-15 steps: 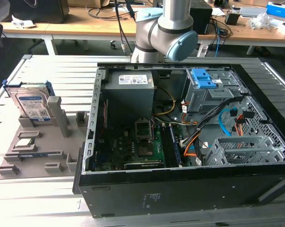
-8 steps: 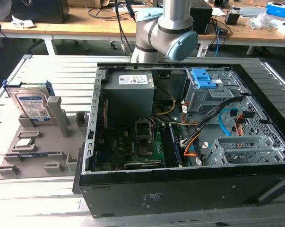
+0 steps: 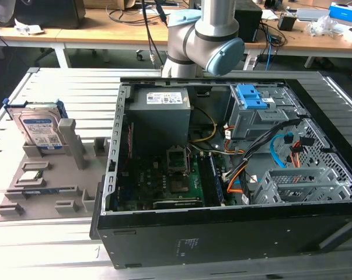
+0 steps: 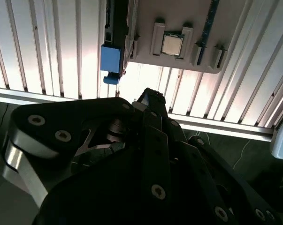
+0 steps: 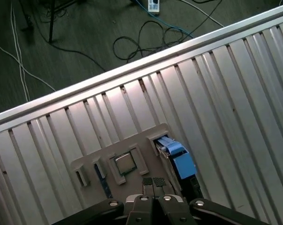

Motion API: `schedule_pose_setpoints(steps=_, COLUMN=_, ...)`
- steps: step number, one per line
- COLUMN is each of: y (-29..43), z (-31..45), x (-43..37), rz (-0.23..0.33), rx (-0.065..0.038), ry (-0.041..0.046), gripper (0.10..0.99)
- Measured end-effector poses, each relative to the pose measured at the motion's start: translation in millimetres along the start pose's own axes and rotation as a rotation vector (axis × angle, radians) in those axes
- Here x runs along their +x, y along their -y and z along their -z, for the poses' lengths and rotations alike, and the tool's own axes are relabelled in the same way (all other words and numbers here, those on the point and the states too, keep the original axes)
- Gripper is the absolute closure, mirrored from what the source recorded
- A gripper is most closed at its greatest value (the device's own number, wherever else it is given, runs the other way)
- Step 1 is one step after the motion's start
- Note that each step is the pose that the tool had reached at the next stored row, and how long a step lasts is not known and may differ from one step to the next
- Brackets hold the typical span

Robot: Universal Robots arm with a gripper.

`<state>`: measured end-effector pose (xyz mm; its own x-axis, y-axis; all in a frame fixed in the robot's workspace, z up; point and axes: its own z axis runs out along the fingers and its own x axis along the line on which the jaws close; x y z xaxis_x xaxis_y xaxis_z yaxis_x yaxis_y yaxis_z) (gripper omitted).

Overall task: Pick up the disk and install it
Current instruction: 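Pick up the disk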

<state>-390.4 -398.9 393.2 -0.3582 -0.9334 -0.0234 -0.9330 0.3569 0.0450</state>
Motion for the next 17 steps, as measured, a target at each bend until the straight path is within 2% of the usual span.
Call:
schedule_pose_setpoints(steps=8, y=0.0, z=0.0, x=0.0, rz=0.092, rx=-0.002, ry=-0.0043, gripper=0.98)
schedule_pose_setpoints(steps=11, y=0.0, z=0.0, x=0.0, rz=0.142, rx=-0.003, ry=-0.0064, gripper=0.98)
schedule_pose_setpoints(steps=13, y=0.0, z=0.0, x=0.0, rz=0.204, rx=-0.005, ry=-0.0092, gripper=0.98)
schedule_pose_setpoints(steps=17, y=0.0, z=0.1, x=0.0, rz=0.268, rx=-0.006, ry=-0.0122, gripper=0.98)
